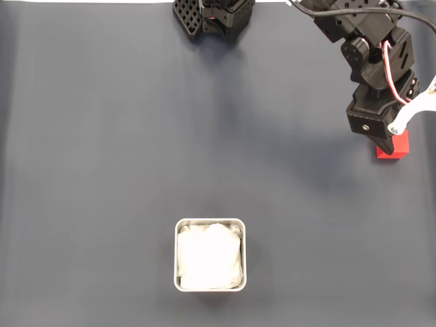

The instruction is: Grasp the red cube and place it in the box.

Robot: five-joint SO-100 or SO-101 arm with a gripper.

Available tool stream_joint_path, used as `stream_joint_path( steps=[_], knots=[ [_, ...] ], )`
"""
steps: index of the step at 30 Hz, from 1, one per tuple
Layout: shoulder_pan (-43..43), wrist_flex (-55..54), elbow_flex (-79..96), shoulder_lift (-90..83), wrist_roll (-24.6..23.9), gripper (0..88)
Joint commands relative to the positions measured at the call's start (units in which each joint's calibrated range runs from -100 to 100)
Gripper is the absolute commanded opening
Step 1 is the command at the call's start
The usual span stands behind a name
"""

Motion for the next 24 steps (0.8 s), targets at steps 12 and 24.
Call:
stream_joint_path(
  steps=[12,24],
  knots=[
    [0.2,-5.0,-3.1,4.3,-0.1,39.7],
    [-0.3,-6.7,-4.6,8.0,-0.7,39.7]
  ],
)
